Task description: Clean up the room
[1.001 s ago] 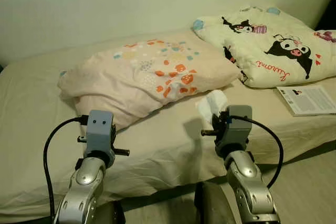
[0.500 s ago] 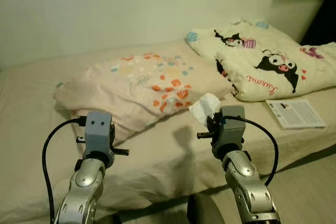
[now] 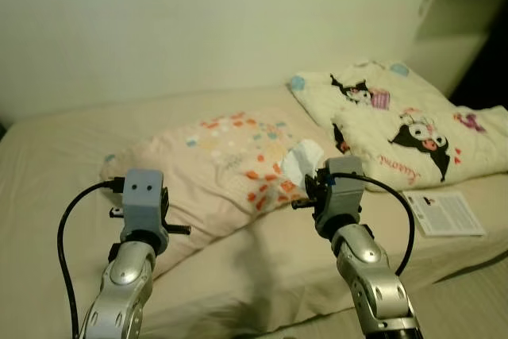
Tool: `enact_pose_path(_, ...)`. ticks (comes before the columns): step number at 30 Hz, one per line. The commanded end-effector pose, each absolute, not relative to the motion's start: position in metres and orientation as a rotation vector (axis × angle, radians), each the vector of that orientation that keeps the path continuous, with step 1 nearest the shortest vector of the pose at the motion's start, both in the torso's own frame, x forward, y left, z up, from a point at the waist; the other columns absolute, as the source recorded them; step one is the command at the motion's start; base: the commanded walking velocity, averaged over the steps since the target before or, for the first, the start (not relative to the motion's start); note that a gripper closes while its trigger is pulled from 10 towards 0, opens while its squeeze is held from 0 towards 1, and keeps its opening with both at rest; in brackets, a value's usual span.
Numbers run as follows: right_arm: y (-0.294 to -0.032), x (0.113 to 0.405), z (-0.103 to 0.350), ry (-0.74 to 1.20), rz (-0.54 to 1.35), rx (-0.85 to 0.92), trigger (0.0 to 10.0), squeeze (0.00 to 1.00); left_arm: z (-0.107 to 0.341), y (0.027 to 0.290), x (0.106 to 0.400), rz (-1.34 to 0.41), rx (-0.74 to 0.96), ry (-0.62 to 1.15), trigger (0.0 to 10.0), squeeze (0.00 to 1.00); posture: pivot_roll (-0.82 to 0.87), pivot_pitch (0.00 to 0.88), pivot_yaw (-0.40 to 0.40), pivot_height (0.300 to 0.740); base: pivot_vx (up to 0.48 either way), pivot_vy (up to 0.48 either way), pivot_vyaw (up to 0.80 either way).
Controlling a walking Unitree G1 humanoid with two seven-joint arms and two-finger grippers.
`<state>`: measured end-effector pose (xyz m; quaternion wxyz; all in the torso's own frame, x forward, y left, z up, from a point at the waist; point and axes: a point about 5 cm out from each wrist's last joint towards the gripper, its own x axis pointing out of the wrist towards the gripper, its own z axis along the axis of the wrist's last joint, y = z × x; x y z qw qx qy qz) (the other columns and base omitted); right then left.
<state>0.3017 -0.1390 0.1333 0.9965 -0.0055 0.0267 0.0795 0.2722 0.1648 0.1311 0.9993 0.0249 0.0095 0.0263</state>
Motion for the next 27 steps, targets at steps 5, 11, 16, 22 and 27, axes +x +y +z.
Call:
enact_pose_path(5, -0.136, 0.299, 0.135, 0.053, 0.175, 0.000, 10.0, 0.00, 0.130, 0.166, 0.270, 0.061, 0.053, 0.012, 10.0, 0.00, -0.07, 0.044, -0.064, 0.728, 0.000, 0.000, 0.00)
enact_pose_path(11, -0.132, 0.299, 0.135, 0.048, 0.191, 0.002, 10.0, 0.00, 0.133, 0.168, 0.271, 0.061, 0.056, 0.001, 10.0, 0.00, -0.07, 0.046, -0.063, 0.740, 0.000, 0.000, 0.00)
enact_pose_path(16, -0.129, 0.299, 0.137, 0.032, 0.209, 0.015, 10.0, 0.00, 0.133, 0.168, 0.271, 0.060, 0.056, -0.001, 10.0, 0.00, -0.07, 0.043, -0.063, 0.740, 0.000, 0.000, 0.00)
enact_pose_path(22, -0.125, 0.298, 0.135, 0.038, 0.235, -0.003, 10.0, 0.00, 0.132, 0.166, 0.272, 0.054, 0.062, -0.001, 10.0, 0.00, -0.07, 0.039, -0.062, 0.740, 0.000, 0.000, 0.00)
enact_pose_path(27, -0.126, 0.299, 0.133, 0.054, 0.231, -0.005, 10.0, 0.00, 0.132, 0.165, 0.273, 0.050, 0.074, 0.003, 10.0, 0.00, -0.07, 0.041, -0.058, 0.740, 0.000, 0.000, 0.00)
